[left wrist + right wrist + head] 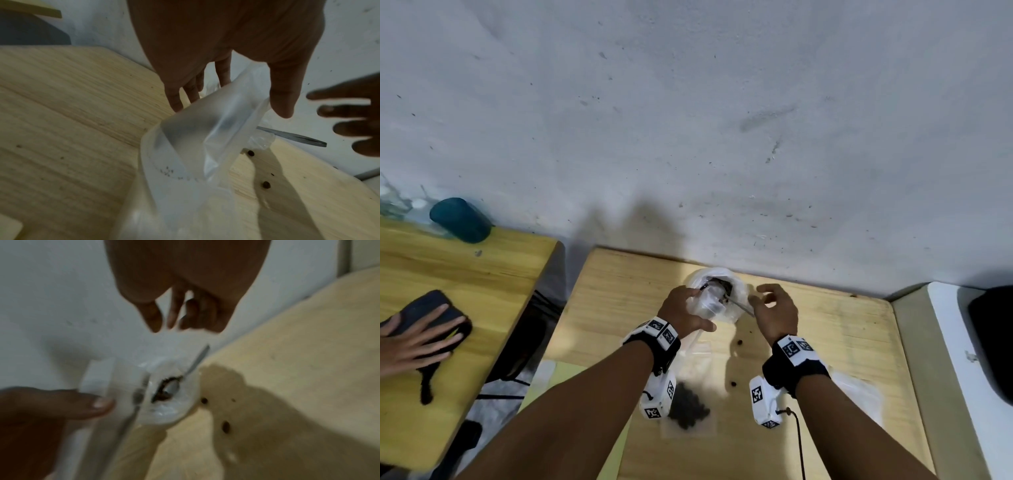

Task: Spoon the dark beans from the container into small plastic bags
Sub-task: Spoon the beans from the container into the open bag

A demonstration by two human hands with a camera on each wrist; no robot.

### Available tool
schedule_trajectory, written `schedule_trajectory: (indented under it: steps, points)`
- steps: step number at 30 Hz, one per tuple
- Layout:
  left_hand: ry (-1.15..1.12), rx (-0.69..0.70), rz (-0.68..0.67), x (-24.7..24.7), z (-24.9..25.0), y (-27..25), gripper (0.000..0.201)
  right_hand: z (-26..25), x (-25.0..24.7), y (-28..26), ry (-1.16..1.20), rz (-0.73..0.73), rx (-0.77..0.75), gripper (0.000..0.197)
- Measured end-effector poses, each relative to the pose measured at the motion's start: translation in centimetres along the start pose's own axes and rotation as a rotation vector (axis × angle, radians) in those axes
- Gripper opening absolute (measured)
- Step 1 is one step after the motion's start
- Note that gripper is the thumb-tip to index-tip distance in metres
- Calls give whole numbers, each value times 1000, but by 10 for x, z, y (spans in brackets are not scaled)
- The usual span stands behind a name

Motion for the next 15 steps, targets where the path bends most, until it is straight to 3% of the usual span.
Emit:
schedule_trajectory:
  steps: [4, 6, 10, 11, 13, 15]
  points:
    - [-1, 32, 17, -4, 5, -9, 91, -42, 48, -19, 95, -462, -117, 8]
    - [-34, 53, 47, -10, 10, -17, 90, -46, 58, -24, 36, -558, -139, 6]
    - [-60, 162, 92, -21, 32, -40, 93, -64, 45, -17, -50, -497, -309, 13]
    - [-107, 167, 93, -24, 36, -43, 85, -71, 37, -15, -62, -453, -359, 14]
    - [-241, 172, 107, -34, 43, -49, 50, -85, 19, -11, -64, -348, -433, 20]
    - [-299, 195, 202, -49, 46, -49, 21, -98, 5, -9, -67, -278, -471, 20]
Point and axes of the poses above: each hand's wrist, its own y-axis towards the middle knuckle, its own x-axis out of the palm, z = x × y, the point moved 10 cm from there along y, towards the middle knuckle, and after that the axes turned 7 degrees about -x, right-handed, at the moved point
